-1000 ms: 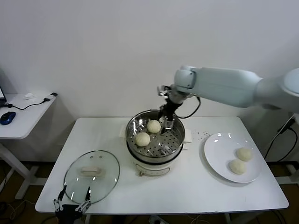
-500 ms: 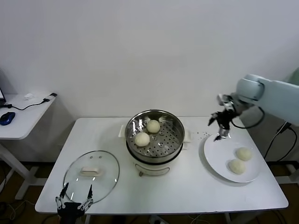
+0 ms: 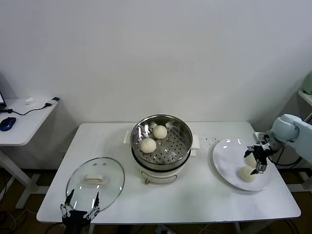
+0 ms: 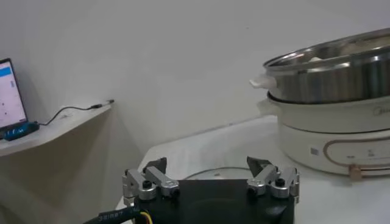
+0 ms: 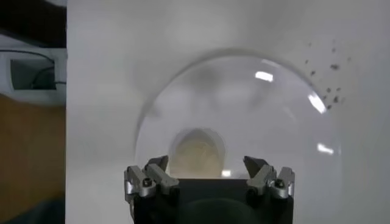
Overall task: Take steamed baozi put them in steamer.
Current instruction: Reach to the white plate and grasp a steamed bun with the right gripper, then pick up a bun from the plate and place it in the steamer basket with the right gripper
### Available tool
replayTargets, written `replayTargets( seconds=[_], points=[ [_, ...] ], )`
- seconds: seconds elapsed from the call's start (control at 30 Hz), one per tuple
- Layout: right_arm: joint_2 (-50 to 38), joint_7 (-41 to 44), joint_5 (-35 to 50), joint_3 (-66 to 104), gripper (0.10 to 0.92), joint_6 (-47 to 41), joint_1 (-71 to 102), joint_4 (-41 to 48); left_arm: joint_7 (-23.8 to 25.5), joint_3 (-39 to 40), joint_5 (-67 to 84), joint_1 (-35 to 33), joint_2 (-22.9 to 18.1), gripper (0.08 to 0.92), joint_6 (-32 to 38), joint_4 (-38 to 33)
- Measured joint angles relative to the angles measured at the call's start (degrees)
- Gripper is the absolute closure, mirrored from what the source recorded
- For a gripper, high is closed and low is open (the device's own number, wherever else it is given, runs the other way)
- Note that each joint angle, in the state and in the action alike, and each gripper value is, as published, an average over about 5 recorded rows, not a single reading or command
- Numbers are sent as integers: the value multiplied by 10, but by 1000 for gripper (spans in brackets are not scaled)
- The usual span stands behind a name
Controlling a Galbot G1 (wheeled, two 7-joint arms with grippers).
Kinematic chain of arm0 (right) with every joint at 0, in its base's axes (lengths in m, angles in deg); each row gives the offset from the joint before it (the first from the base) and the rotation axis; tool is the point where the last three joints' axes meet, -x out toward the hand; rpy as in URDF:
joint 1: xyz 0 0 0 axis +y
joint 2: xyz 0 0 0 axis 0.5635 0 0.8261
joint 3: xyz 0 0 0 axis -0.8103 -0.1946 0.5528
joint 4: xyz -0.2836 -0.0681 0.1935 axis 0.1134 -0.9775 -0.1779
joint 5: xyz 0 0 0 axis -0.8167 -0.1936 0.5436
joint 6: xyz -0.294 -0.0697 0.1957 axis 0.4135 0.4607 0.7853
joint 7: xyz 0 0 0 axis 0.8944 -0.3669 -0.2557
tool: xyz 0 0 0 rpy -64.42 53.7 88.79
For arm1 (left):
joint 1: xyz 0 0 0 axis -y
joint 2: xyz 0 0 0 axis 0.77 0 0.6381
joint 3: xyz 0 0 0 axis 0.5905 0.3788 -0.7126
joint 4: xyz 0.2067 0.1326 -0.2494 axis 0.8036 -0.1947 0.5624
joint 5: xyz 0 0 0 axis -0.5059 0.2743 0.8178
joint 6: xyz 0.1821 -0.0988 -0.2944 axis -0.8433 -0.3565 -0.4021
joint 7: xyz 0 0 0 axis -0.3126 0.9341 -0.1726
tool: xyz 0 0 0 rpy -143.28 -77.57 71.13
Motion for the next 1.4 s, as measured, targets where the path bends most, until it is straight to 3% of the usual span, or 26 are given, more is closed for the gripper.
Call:
replayTargets(
  seconds=[0.6, 1.0, 1.4],
  points=[
    [41, -1, -48, 75, 205, 14, 73, 48, -1, -2, -9, -2, -3, 177, 3, 10],
    [49, 8, -56, 81, 384, 21, 76, 64, -1, -3, -11, -1, -4, 177, 3, 14],
    [50, 16, -52, 82, 455, 31, 71, 67, -2, -2, -12, -2, -4, 177, 5, 17]
  ],
)
